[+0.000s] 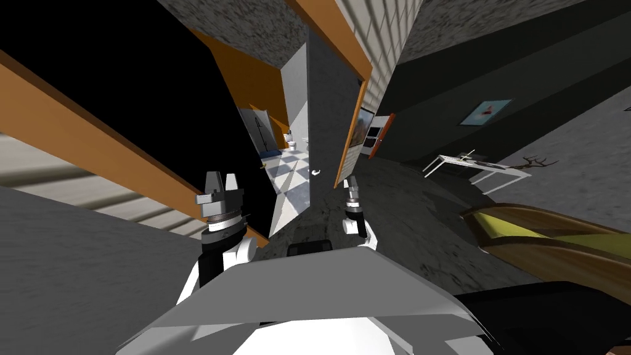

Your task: Push the door open

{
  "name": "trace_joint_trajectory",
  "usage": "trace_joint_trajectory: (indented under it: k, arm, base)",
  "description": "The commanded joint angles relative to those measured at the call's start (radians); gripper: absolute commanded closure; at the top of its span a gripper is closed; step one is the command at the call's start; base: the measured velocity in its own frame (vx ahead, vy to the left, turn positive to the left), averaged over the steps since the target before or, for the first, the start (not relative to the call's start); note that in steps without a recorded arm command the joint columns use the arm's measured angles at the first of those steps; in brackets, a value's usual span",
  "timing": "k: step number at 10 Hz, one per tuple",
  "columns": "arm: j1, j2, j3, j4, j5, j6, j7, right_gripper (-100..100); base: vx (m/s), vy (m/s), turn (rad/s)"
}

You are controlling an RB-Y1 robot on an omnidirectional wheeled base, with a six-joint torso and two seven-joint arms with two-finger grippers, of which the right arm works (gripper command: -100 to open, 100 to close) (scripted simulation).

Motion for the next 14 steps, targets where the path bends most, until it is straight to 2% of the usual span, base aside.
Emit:
trace_joint_trajectory:
  k: [1, 5, 6, 11, 12, 13, 14]
  arm:
    - [-0.016, -0.004, 0.003, 0.045, 0.001, -0.003, -0.004, -100]
    - [-0.063, -0.013, 0.007, 0.164, 0.002, -0.016, -0.014, -100]
    - [-0.063, -0.013, 0.007, 0.173, 0.002, -0.016, -0.014, -100]
    - [-0.124, -0.021, 0.012, 0.334, 0.004, -0.033, -0.028, -100]
    - [-0.136, -0.022, 0.013, 0.359, 0.004, -0.036, -0.031, -100]
    - [-0.136, -0.022, 0.013, 0.370, 0.004, -0.036, -0.031, -100]
    - [-0.149, -0.023, 0.014, 0.403, 0.005, -0.039, -0.033, -100]
  base:
    - [0.074, -0.076, 0.145]
    - [0.082, -0.085, 0.141]
    - [0.048, -0.055, 0.029]
    - [0.062, -0.073, 0.125]
    - [0.065, -0.108, 0.149]
    - [0.045, -0.074, 0.061]
    - [0.040, -0.048, 0.086]
